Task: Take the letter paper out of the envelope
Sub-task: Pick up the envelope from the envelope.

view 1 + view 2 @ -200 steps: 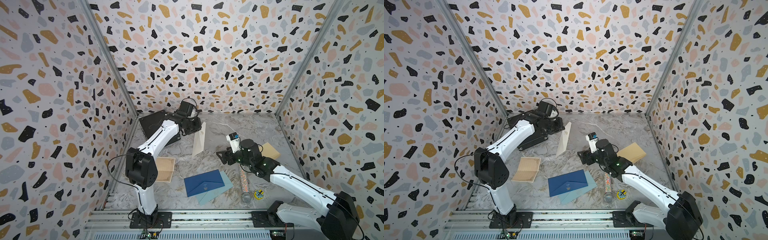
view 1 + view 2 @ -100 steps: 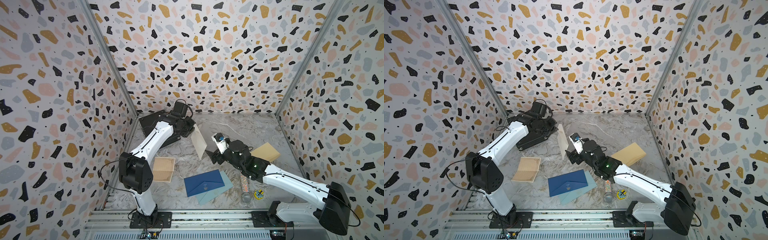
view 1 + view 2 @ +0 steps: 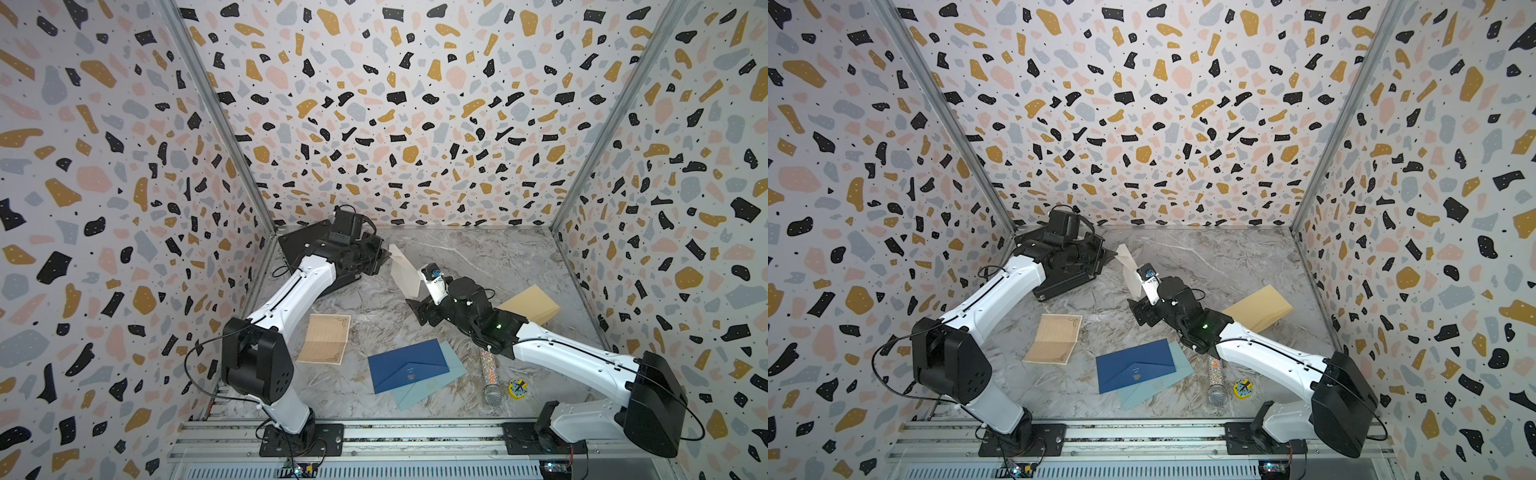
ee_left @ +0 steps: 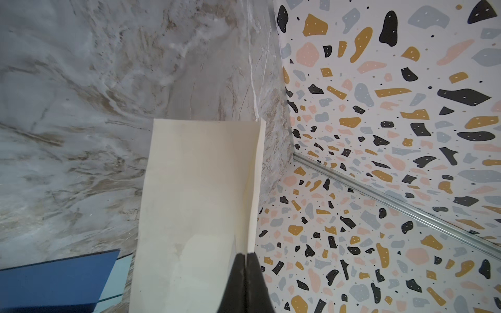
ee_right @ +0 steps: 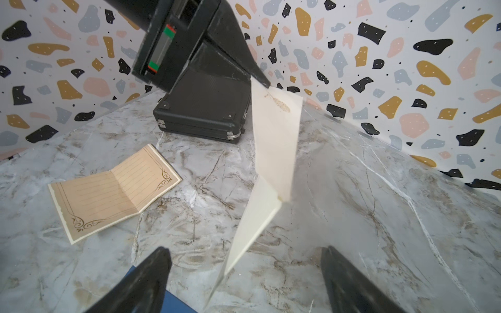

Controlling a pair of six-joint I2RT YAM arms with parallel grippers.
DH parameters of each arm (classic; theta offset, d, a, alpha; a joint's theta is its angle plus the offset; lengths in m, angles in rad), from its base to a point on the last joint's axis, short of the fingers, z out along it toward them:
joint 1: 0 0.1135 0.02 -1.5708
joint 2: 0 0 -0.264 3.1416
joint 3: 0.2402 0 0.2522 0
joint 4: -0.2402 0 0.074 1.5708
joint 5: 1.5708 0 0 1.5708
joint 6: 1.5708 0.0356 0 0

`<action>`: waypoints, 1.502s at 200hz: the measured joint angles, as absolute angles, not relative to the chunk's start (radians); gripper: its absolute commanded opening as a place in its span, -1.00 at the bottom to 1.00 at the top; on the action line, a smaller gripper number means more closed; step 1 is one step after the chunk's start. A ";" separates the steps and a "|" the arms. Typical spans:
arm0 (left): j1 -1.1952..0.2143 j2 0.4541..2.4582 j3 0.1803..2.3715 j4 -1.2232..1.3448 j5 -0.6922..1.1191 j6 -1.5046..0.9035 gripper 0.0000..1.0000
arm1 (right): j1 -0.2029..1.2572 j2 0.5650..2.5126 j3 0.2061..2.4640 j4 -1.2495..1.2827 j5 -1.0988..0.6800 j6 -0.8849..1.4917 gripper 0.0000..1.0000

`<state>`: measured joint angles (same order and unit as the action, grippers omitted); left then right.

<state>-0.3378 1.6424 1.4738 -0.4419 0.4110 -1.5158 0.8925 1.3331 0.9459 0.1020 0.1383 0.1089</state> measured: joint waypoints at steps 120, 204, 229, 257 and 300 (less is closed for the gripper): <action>-0.338 1.574 1.351 -0.292 0.456 -1.719 -1.00 | 0.822 1.402 0.991 0.135 0.119 0.201 -1.00; -0.292 1.571 1.365 -0.250 0.463 -1.577 0.65 | 0.635 1.388 1.105 0.062 -0.080 0.485 -1.00; -0.280 1.555 1.380 -0.245 0.455 -1.477 0.53 | 0.529 1.386 1.106 0.066 -0.169 0.696 -1.00; -0.289 1.517 1.280 -0.100 0.500 -1.431 0.38 | 0.443 1.387 1.106 0.117 -0.226 0.951 -1.00; -0.313 1.590 1.168 0.155 0.650 -1.432 0.49 | 0.390 1.395 1.113 0.159 -0.287 1.267 -1.00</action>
